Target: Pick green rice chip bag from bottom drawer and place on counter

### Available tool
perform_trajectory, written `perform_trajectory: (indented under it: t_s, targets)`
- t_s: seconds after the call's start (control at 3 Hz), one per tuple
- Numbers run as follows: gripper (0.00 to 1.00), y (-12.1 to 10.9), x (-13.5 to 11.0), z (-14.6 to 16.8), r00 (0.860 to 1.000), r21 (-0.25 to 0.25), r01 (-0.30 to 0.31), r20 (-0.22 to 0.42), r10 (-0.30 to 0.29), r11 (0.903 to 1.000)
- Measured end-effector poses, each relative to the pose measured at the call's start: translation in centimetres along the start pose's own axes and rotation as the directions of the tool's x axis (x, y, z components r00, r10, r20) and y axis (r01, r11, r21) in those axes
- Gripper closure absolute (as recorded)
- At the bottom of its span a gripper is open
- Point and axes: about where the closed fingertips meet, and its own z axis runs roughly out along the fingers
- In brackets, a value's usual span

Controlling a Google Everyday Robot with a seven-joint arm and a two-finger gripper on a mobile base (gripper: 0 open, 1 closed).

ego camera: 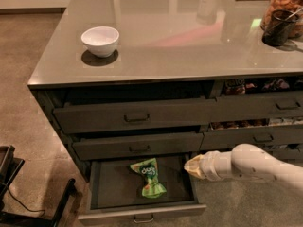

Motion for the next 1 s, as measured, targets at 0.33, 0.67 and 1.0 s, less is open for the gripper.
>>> perform_trajectory:
  t_s: [0.33,0.67,1.0]
  targets:
    - [1.0,0.9,0.9,6.4,0.996,-0.042,-0.035,0.076,0.038,0.9985]
    - [1.0,2.4,2.4,8.4,0.994,-0.079,-0.068,0.081,0.074,0.9945]
    - [1.0,2.6,2.6,9.1,0.994,-0.082,-0.073,0.078,0.079,0.994]
